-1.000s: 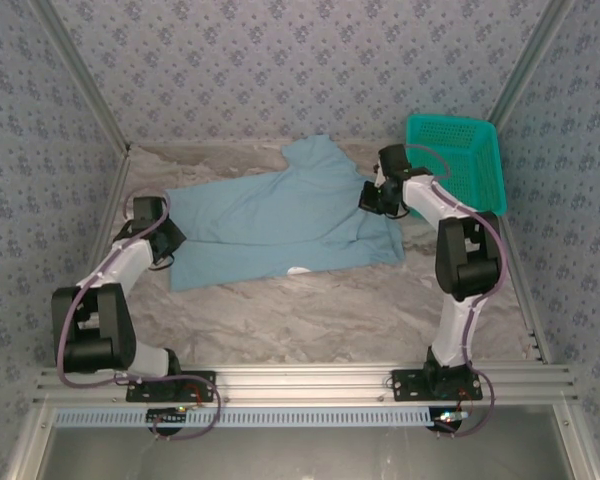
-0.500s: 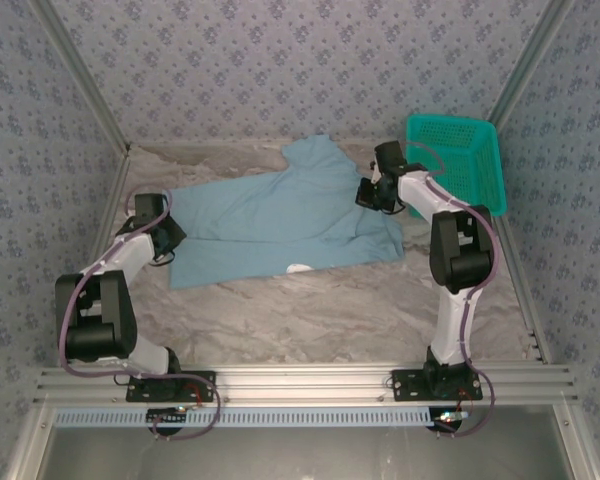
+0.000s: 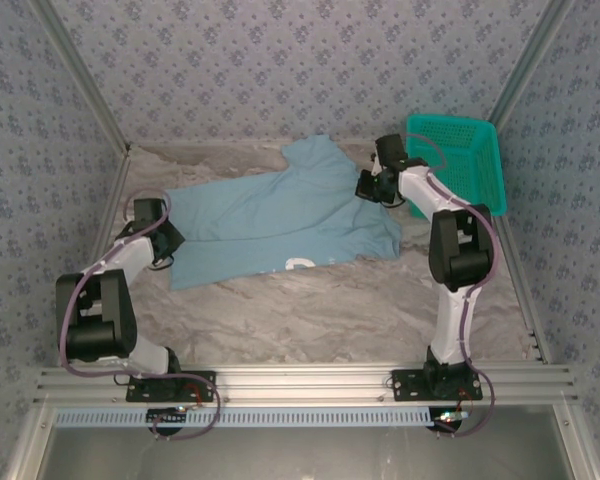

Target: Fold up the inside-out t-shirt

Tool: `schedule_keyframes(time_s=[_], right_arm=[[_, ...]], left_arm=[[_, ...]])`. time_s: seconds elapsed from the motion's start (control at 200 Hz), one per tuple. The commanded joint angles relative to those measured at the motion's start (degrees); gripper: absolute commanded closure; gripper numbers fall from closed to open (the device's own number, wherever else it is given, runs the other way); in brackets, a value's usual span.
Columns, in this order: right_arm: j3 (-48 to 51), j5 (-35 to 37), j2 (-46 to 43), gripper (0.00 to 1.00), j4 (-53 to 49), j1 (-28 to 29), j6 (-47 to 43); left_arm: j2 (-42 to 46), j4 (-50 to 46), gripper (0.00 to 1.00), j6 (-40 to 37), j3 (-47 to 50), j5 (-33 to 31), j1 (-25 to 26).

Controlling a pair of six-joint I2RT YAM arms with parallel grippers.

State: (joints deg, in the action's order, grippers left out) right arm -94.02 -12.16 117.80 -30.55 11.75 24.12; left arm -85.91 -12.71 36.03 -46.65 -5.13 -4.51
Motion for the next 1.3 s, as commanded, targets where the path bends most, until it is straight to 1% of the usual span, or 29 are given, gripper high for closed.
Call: schedule_keyframes(time_s=[0.0, 0.06, 0.195, 0.29, 0.335, 0.385, 0.485, 0.535, 0.57, 0.65, 0.729, 0.859, 1.004, 1.234, 1.294], right_arm=[[-2.46, 1.06, 3.01, 0.97, 0.21, -0.25, 0.49], [-3.74, 1.0, 4.52, 0.95, 0.34, -0.24, 0.48], [-7.97, -0.49, 7.99, 0.79, -1.51, 0.01, -0.38], [-9.03, -0.37, 7.14, 0.69, -3.56, 0.07, -2.7], [-8.94, 0.34, 5.95, 0.66, -4.98, -0.13, -3.85], [-8.1, 0.55, 3.58, 0.64, -5.99, -0.47, -5.7], [-2.43, 0.57, -3.01, 0.63, -4.92, -0.69, -7.15], [2.05, 0.64, -6.38, 0.62, -4.17, -0.66, -7.24], [4.93, 0.42, -8.3, 0.61, -1.47, -0.62, -6.89], [9.43, -1.7, -10.31, 0.59, -0.51, 0.08, -6.28], [12.51, -3.86, -10.28, 0.56, 1.21, 1.0, -5.87], [12.87, -5.88, -6.79, 0.55, 3.13, 2.26, -4.64], [11.16, -6.81, -2.57, 0.56, 3.89, 3.0, -4.44], [9.73, -7.26, 1.88, 0.6, 4.09, 3.38, -4.23], [9.64, -7.44, 2.3, 0.65, 4.24, 3.38, -4.09]], left_arm=[[-1.52, 1.85, 1.0, 0.09, -0.18, 0.82, -0.3], [-2.3, 2.08, 1.0, 0.07, -0.42, 0.81, -0.32], [-4.31, 2.78, 1.0, 0.14, -1.11, 0.59, -0.25], [-5.23, 2.7, 1.0, -0.02, -1.95, 0.09, -0.32], [-5.24, 2.44, 0.94, -0.42, -2.38, -1.1, -0.32], [-5.07, 1.99, 0.89, -1.03, -2.87, -2.75, -0.28], [-3.97, 0.92, 0.73, -2.05, -3.95, -5.42, -0.45], [-2.73, 0.69, 0.62, -1.87, -4.03, -6.08, -0.49], [-1.81, 0.34, 0.57, -1.4, -3.98, -6.04, -0.49], [1.0, -0.36, 0.48, -0.33, -3.59, -5.87, -0.34], [4.33, -0.64, 0.41, 0.42, -2.33, -5.18, -0.02], [8.24, 0.29, 0.38, 0.49, -0.77, -1.32, 3.39], [9.09, 0.36, 0.37, 0.67, -1.24, 0.63, 7.03], [7.9, 0.23, 0.36, 0.16, -1.6, 1.33, 7.93], [7.88, 0.09, 0.36, 0.07, -1.62, 1.3, 7.94]])
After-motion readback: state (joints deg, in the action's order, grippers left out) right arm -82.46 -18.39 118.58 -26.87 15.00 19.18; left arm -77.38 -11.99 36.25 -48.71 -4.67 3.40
